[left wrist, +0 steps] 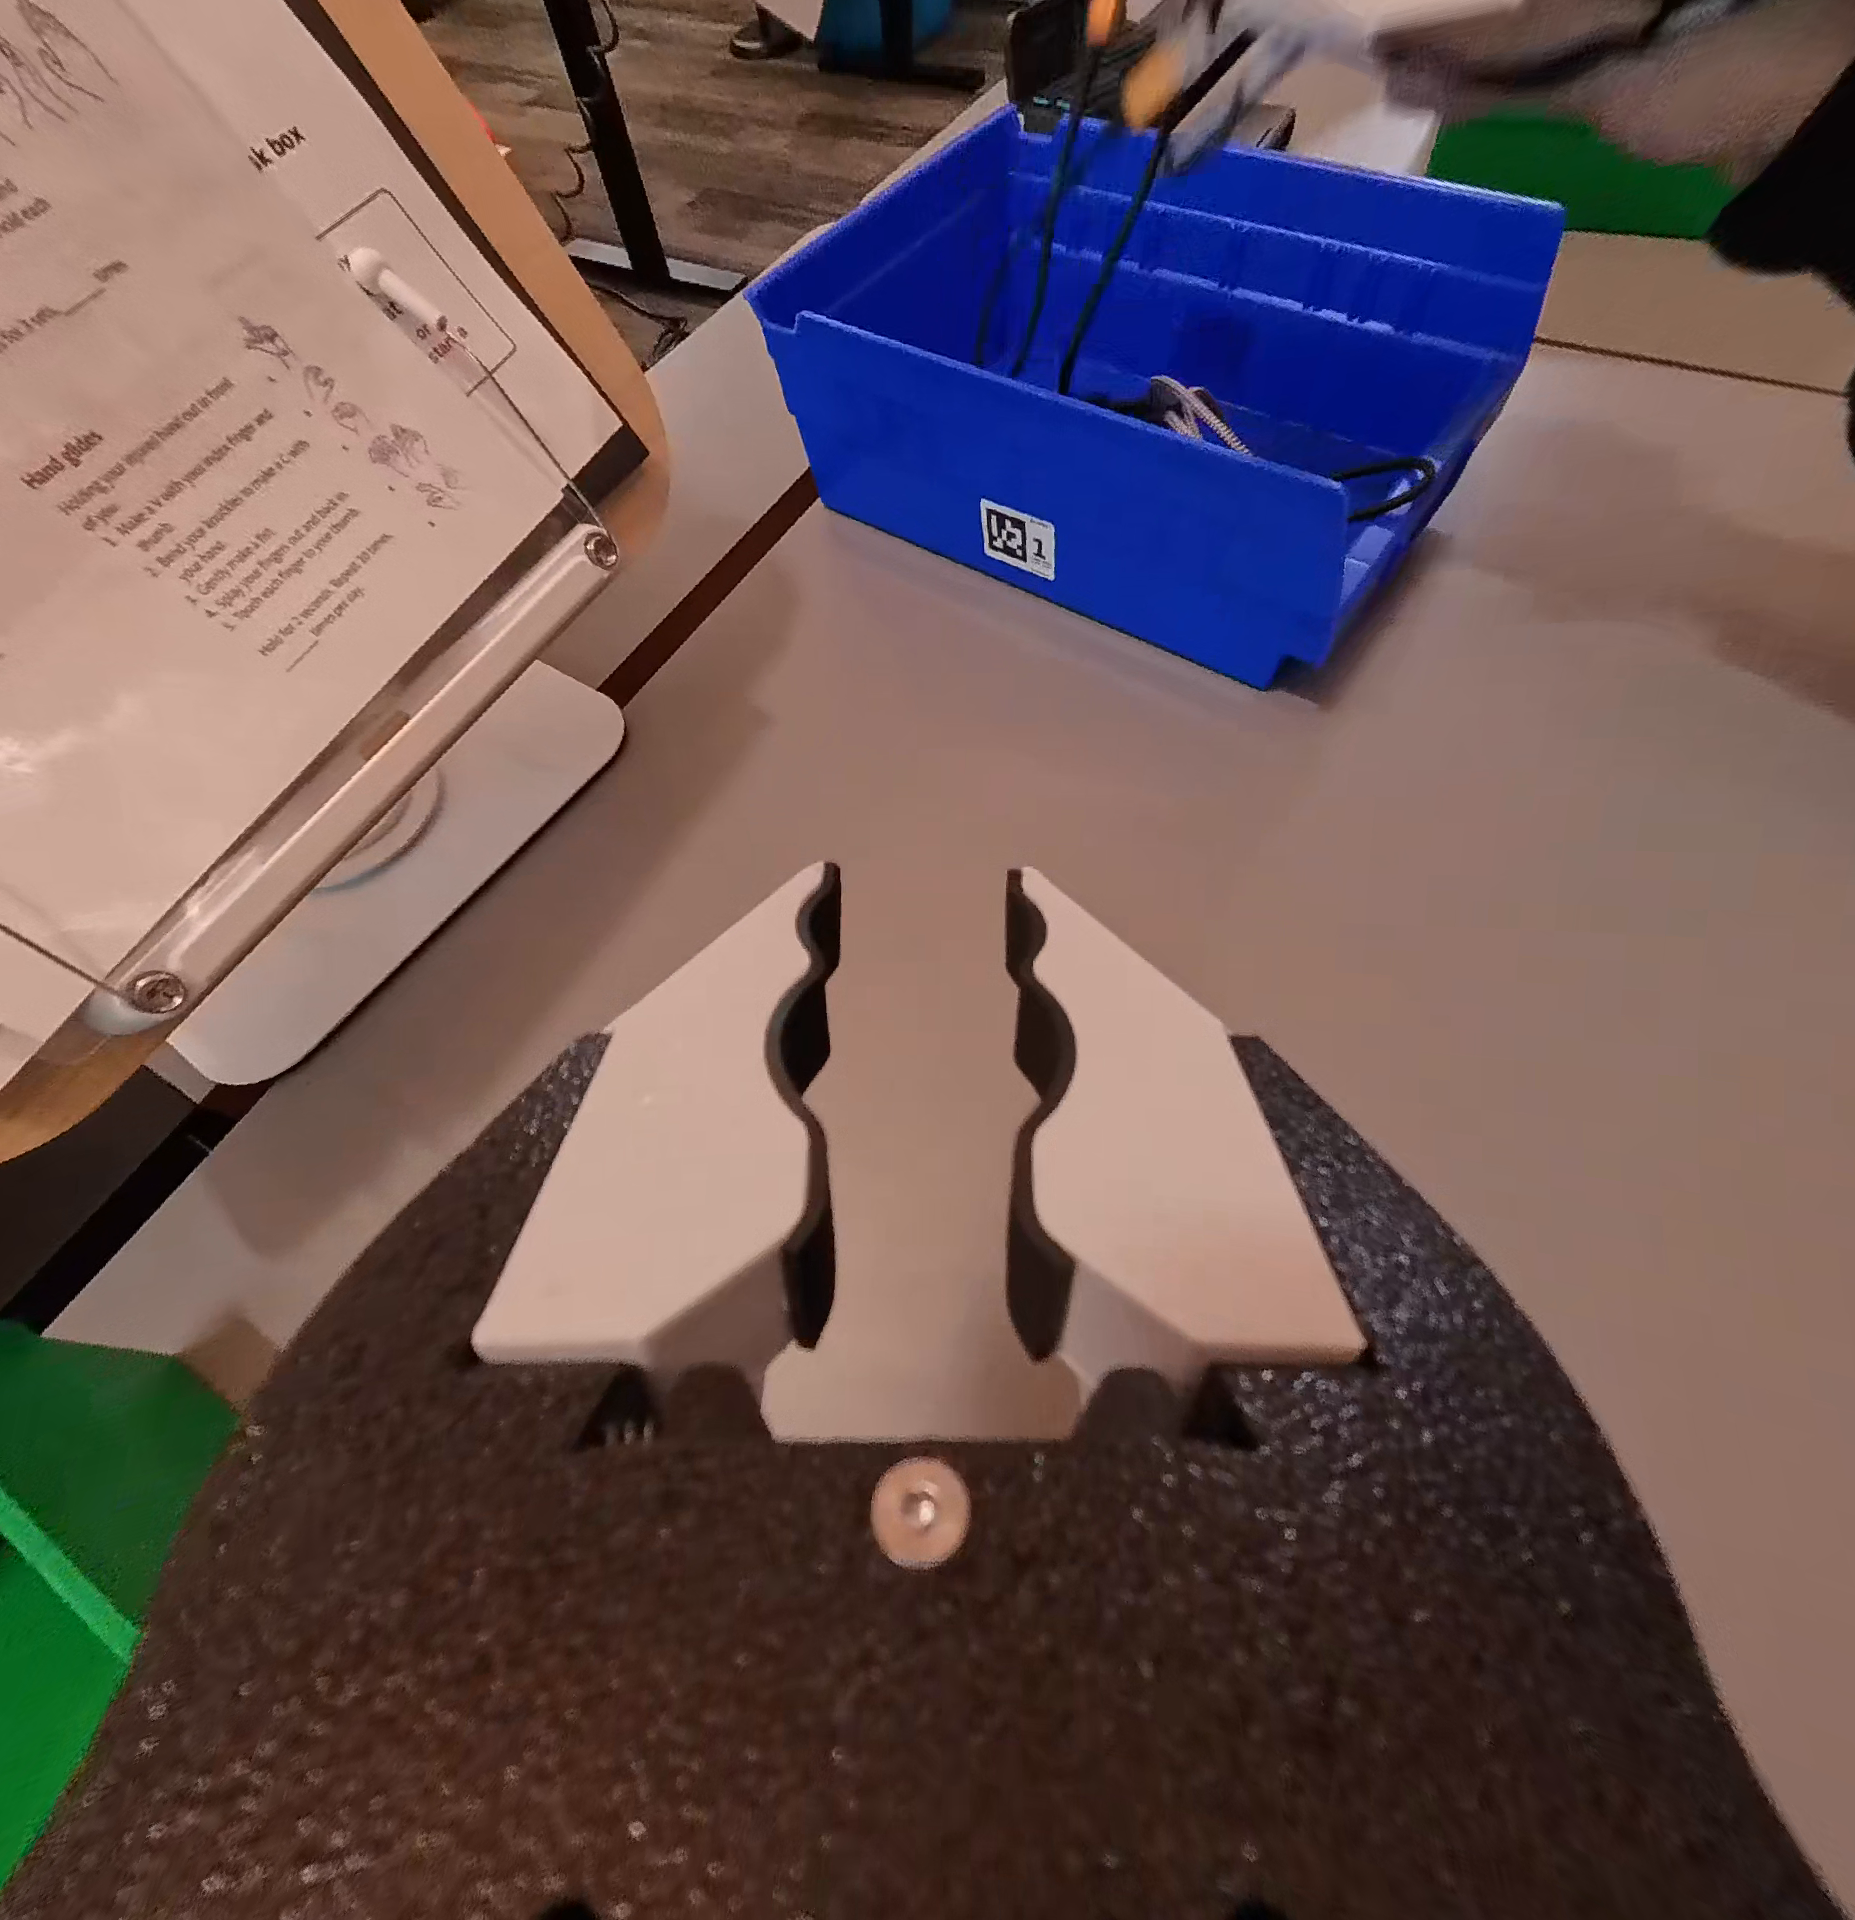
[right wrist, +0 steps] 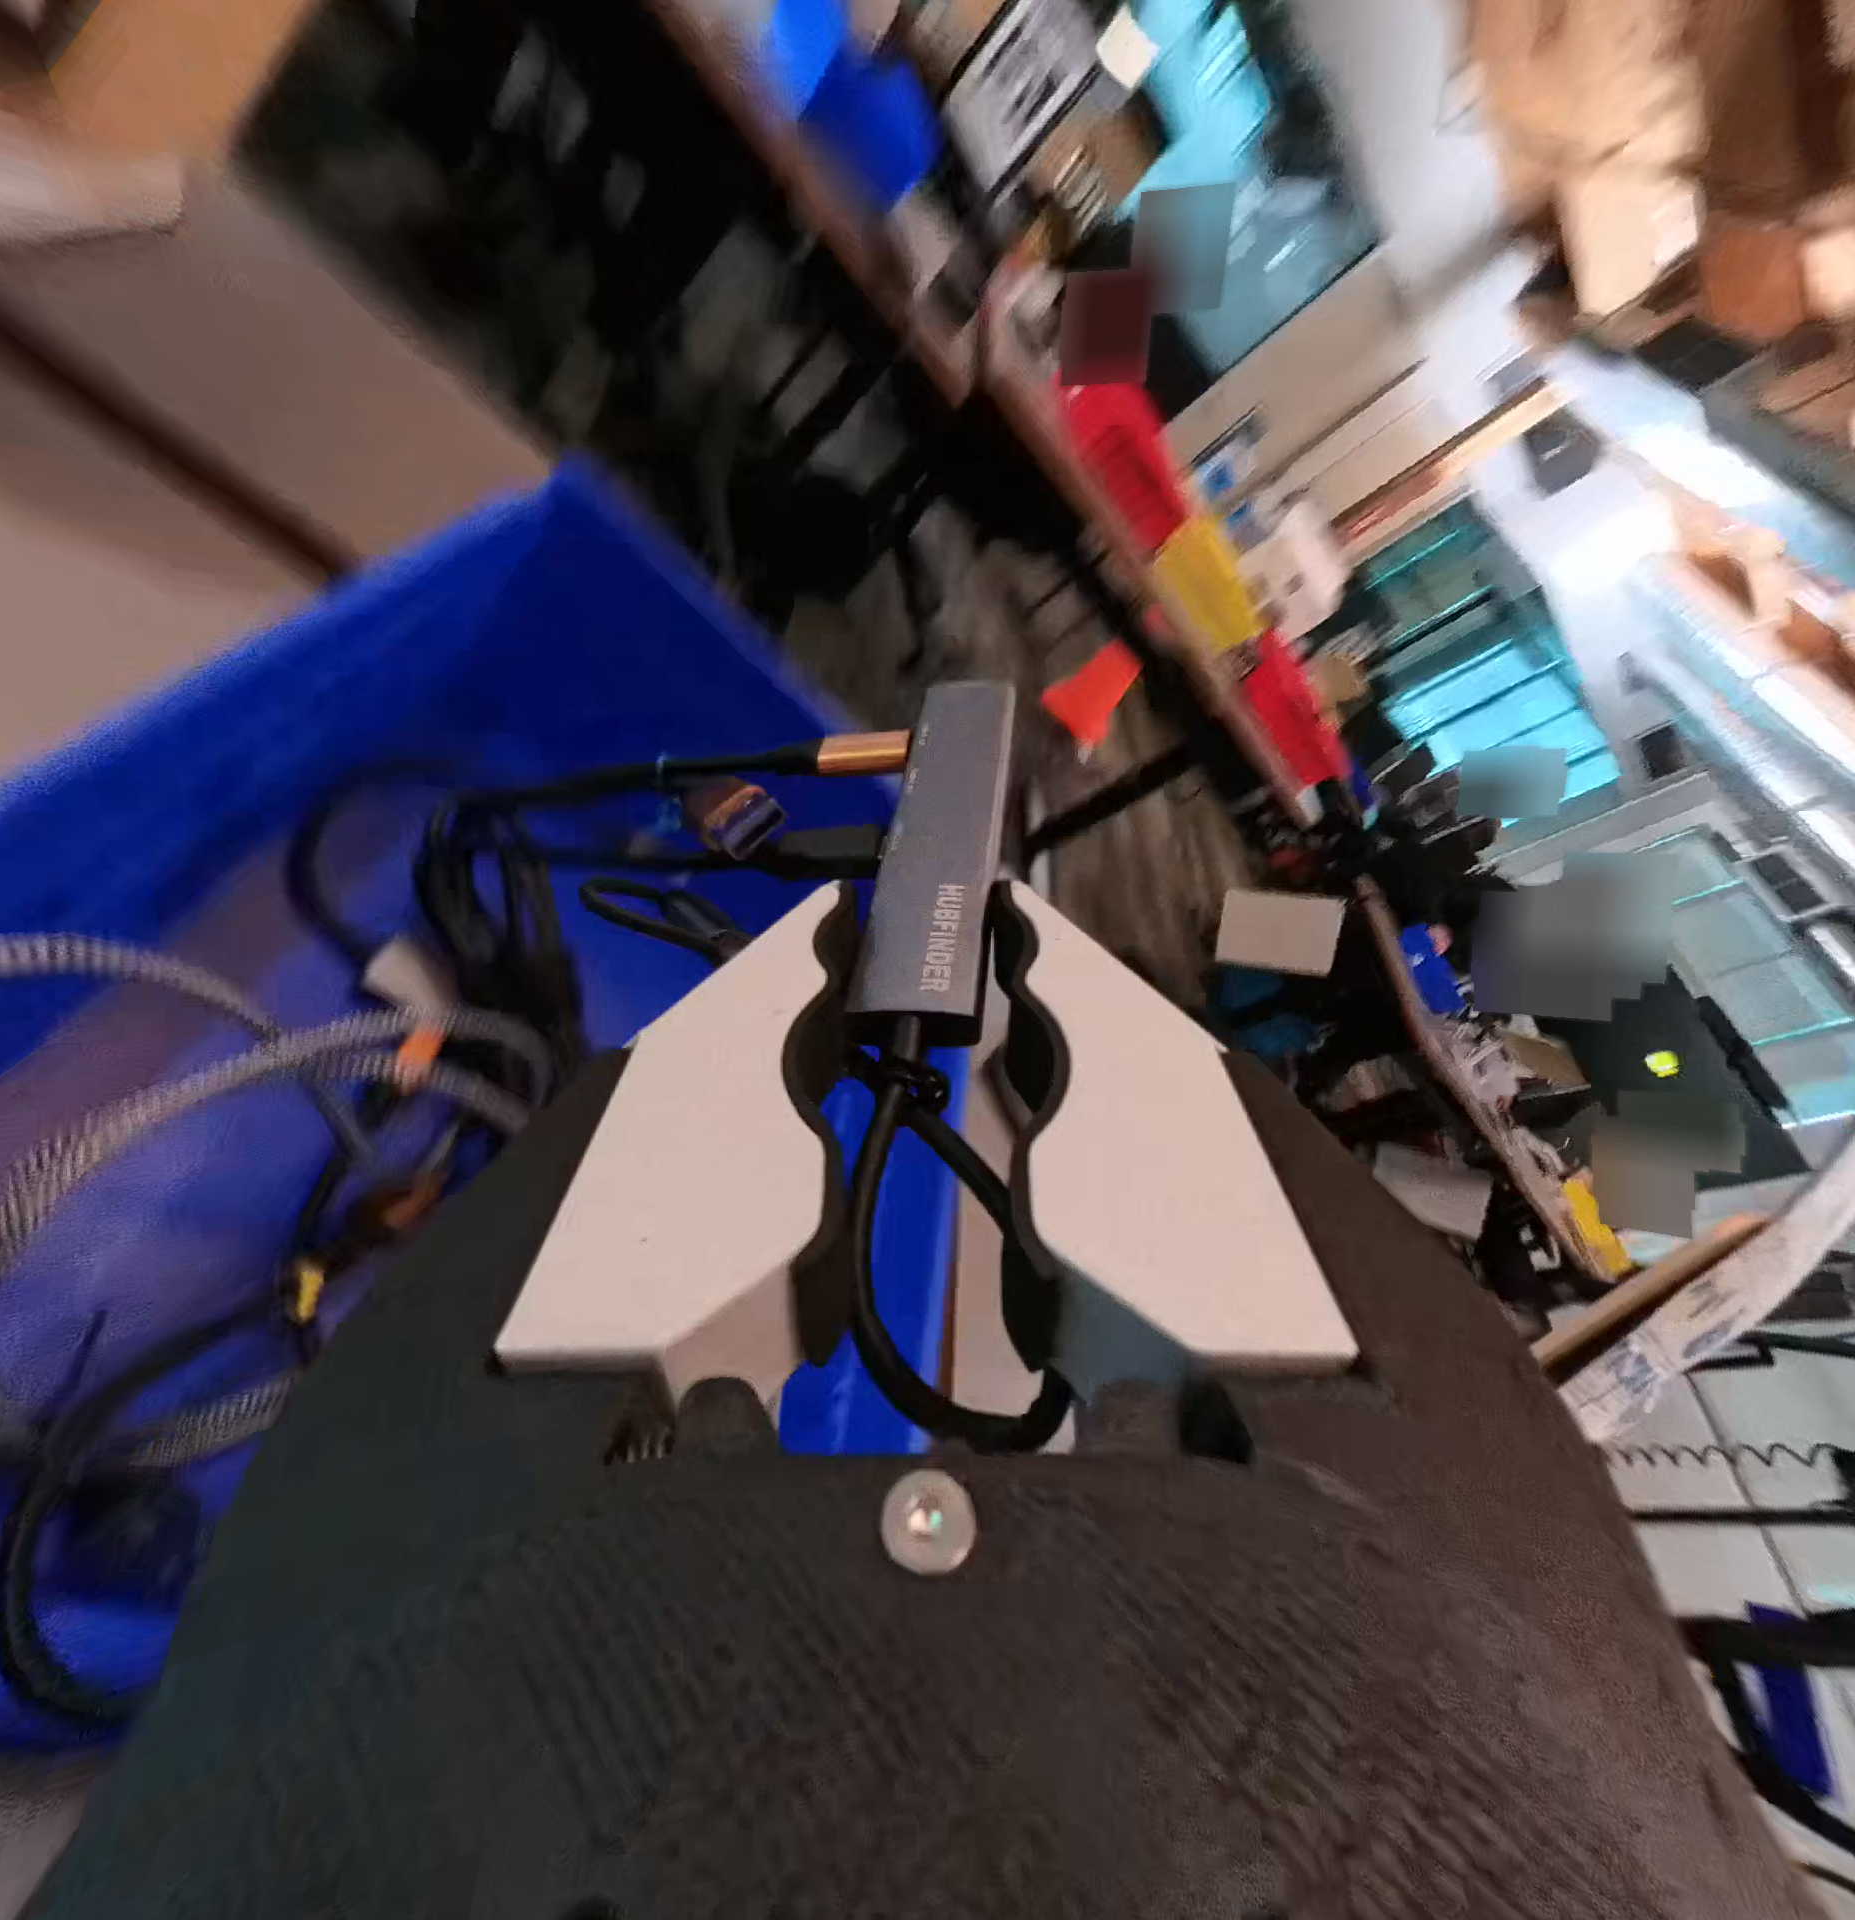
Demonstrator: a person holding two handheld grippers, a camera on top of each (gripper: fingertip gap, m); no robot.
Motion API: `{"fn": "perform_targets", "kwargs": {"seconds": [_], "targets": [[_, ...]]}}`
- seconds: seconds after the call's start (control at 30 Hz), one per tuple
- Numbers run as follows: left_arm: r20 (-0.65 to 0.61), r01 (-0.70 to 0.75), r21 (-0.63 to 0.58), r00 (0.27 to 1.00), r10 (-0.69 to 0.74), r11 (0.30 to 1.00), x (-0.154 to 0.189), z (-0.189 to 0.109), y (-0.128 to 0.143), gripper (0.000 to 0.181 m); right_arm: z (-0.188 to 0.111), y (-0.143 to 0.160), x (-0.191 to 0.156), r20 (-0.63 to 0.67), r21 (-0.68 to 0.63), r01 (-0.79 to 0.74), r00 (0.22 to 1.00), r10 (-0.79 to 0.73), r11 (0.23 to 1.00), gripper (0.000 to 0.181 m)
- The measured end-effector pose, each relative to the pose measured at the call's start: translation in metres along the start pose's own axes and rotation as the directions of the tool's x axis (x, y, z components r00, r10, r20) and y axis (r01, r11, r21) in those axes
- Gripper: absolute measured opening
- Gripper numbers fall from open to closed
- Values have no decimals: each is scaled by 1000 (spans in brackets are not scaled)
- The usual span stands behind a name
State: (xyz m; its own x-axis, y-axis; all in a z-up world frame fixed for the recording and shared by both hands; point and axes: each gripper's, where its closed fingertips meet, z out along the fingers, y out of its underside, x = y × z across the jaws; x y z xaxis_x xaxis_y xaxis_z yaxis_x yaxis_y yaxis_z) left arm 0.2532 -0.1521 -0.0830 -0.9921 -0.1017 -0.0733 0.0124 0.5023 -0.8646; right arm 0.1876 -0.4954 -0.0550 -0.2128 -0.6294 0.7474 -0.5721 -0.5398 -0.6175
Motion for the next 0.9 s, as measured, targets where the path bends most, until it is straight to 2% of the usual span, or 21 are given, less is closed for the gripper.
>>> {"fn": "perform_targets", "kwargs": {"seconds": [0.07,0.17,0.23,0.33,0.47,0.57,0.67,0.73,0.83,0.9], "targets": [[-7,8,-5,1000,-8,1000,1,2,1,30,17,43,-36,109,-181,75,992,-56,981,32],[-15,3,-26,1000,-3,1000,4,4,6,31,19,76,-60,154,-247,145,982,-109,958,37],[-13,-10,-40,1000,9,999,4,5,9,31,9,88,-59,142,-275,107,987,-70,955,45],[-1,-7,-44,1000,7,999,0,4,10,32,-20,85,-45,121,-225,-55,989,84,973,62],[1,23,-11,1000,-23,1000,-1,4,3,32,-81,78,-16,48,-121,-310,947,318,943,68],[4,25,4,1000,-25,1000,5,10,-2,38,-128,73,-28,69,-33,-454,888,455,890,70],[18,-1,47,1000,0,999,16,21,-13,52,-164,72,-51,76,59,-517,855,513,854,73],[44,-18,92,999,14,996,26,32,-22,61,-172,69,-59,73,110,-526,850,521,843,79],[36,12,177,999,-19,984,56,60,-35,79,-173,74,-53,24,52,-492,871,491,869,100],[34,34,183,999,-41,982,82,90,-32,89,-174,66,-47,19,95,-529,848,530,843,101]]}}
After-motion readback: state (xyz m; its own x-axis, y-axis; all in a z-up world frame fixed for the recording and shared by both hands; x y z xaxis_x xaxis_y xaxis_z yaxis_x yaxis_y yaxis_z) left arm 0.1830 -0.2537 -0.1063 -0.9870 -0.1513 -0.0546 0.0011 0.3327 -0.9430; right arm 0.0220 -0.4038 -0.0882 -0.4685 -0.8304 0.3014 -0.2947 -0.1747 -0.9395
